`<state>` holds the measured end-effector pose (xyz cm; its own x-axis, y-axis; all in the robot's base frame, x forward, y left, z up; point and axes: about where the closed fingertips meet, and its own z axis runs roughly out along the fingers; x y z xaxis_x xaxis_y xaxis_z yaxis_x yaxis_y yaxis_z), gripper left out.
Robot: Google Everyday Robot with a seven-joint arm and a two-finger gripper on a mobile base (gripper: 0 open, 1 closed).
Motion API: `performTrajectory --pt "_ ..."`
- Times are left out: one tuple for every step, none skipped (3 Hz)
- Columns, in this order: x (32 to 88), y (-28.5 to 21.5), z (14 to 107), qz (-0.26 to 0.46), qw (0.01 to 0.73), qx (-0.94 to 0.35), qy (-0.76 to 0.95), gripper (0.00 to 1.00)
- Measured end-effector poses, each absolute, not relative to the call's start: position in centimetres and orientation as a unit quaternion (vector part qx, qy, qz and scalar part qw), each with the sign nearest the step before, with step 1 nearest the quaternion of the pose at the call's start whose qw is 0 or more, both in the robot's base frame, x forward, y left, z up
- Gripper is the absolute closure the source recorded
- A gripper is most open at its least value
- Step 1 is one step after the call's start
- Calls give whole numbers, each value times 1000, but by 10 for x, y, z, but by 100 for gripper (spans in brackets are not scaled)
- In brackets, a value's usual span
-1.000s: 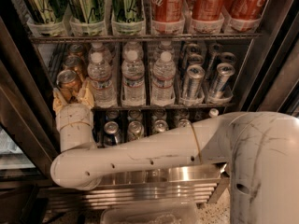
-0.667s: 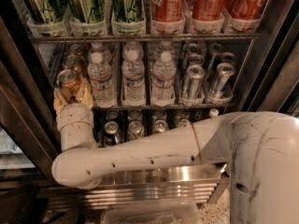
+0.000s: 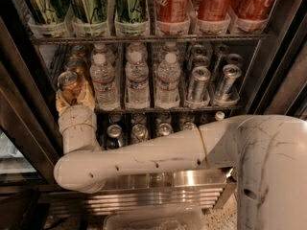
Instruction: Pick orange can from middle shelf of fridge
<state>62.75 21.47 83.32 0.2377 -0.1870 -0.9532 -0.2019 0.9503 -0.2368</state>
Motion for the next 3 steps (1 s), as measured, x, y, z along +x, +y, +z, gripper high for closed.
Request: performTrajectory --pt "628 215 833 5 771 -157 617 100" --pt "627 215 833 5 771 -158 617 100" --pt "619 214 843 12 774 -160 613 100"
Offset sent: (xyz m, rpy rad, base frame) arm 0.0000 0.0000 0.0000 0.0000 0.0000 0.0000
